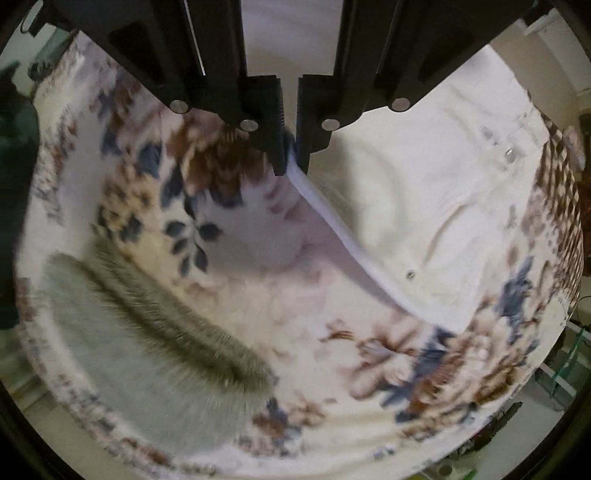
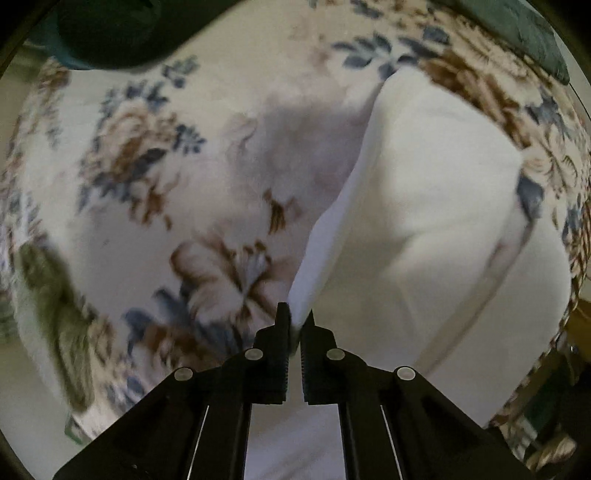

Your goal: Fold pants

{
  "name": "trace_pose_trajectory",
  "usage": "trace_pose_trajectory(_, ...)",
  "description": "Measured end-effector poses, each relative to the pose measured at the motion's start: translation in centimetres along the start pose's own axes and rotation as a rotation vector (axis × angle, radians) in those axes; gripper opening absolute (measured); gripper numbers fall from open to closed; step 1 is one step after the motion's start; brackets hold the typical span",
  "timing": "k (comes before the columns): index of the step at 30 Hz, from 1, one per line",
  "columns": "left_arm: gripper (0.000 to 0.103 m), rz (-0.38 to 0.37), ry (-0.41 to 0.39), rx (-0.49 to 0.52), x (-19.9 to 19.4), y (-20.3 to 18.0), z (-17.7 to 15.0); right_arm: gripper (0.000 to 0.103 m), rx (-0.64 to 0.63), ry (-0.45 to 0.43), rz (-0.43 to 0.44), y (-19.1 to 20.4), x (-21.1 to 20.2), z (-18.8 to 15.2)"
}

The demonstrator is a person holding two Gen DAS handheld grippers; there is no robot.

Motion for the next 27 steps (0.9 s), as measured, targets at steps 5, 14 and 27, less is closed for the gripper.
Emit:
trace_pose_trajectory(5, 0.003, -0.083, -0.067, 0.01, -2.5, 5.7, -4.6, 0.005, -0.075, -0.013, 0.066, -2.5, -5.1, -1.9)
trace_pose_trajectory(14, 0.003, -0.06, 0.014, -0.016, -0.5, 14.6, -16.3, 0.004, -0.145, 0.011, 0.033, -18.8, -8.9, -8.5)
trace_pose_trajectory(27, 0.008, -0.077, 0.062, -0.131, 7.8, 19.0, -19.5, 0.039, -0.194, 0.196, -0.015, -29.5, -1.8, -11.4)
Point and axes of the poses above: each gripper's, at about its wrist camera, not at the fingertips, and x roughly the way its jaws point, y to its left, z to its top, the point moved 10 cm from there along x, roughly the way its jaws point, and after that the axes turned 4 degrees about y, right-handed, at the moved point
